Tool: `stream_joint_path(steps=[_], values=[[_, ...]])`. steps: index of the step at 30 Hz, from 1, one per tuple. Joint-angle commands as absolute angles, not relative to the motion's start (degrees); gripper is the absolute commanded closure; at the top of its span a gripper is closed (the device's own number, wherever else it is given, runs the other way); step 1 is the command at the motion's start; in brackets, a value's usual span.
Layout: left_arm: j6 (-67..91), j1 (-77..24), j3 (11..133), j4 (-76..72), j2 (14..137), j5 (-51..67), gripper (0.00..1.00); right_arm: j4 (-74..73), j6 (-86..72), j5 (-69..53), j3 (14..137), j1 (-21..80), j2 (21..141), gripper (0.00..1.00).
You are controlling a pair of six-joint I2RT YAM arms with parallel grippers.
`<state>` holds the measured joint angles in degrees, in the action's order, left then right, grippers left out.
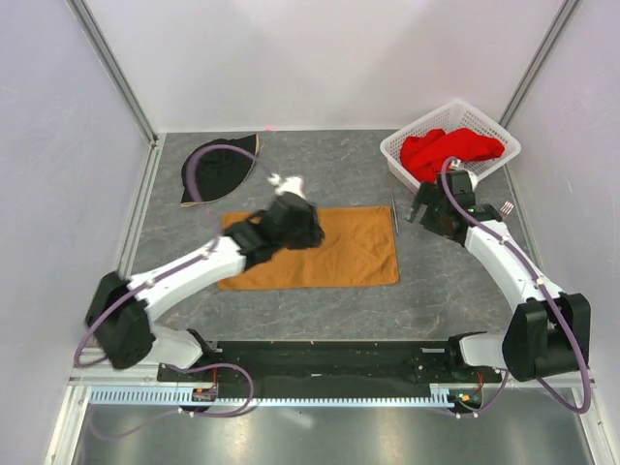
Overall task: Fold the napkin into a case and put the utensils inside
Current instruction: Pick up the rectangle-folded napkin at the center of the board.
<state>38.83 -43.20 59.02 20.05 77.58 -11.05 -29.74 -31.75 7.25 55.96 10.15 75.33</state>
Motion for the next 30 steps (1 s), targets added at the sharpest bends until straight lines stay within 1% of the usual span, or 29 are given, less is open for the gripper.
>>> stream_joint_path(steps=[1, 3, 4, 7, 13, 16, 19, 23, 25, 30], values=[[43.86, -56.76, 67.81, 22.32, 90.06, -24.42, 0.42, -42.53, -35.68, 17.74, 56.08, 6.60, 71.73, 0.02], [43.08, -62.28, 72.84, 24.08, 97.71, -27.40, 0.42, -42.45, -37.43, 18.11, 53.02, 2.83, 67.62, 0.02], [42.37, -63.71, 78.08, 24.87, 100.08, -28.03, 0.42, -42.45, -37.27, 17.41, 52.22, 0.29, 66.46, 0.02], [40.87, -67.49, 88.02, 28.82, 108.18, -29.71, 0.40, -42.63, -35.43, 15.56, 51.15, -4.38, 63.38, 0.02], [38.50, -71.36, 99.03, 31.20, 118.11, -28.74, 0.36, -43.51, -35.51, 13.98, 51.42, -4.83, 62.14, 0.02], [36.83, -72.25, 102.90, 33.12, 121.80, -28.57, 0.36, -43.42, -35.42, 13.80, 51.42, -4.92, 62.40, 0.02], [36.48, -72.33, 104.23, 33.48, 123.92, -28.13, 0.38, -42.81, -35.33, 12.40, 50.98, -5.01, 62.23, 0.02], [35.25, -72.33, 105.20, 33.66, 125.51, -28.48, 0.40, -42.28, -35.07, 12.31, 50.19, -5.10, 62.05, 0.02], [34.37, -72.25, 105.82, 33.49, 126.30, -28.30, 0.43, -41.92, -34.98, 11.96, 50.01, -5.10, 62.05, 0.02], [34.10, -72.25, 106.17, 32.78, 128.49, -26.46, 0.44, -41.49, -34.81, 11.43, 49.57, -5.19, 62.14, 0.02]])
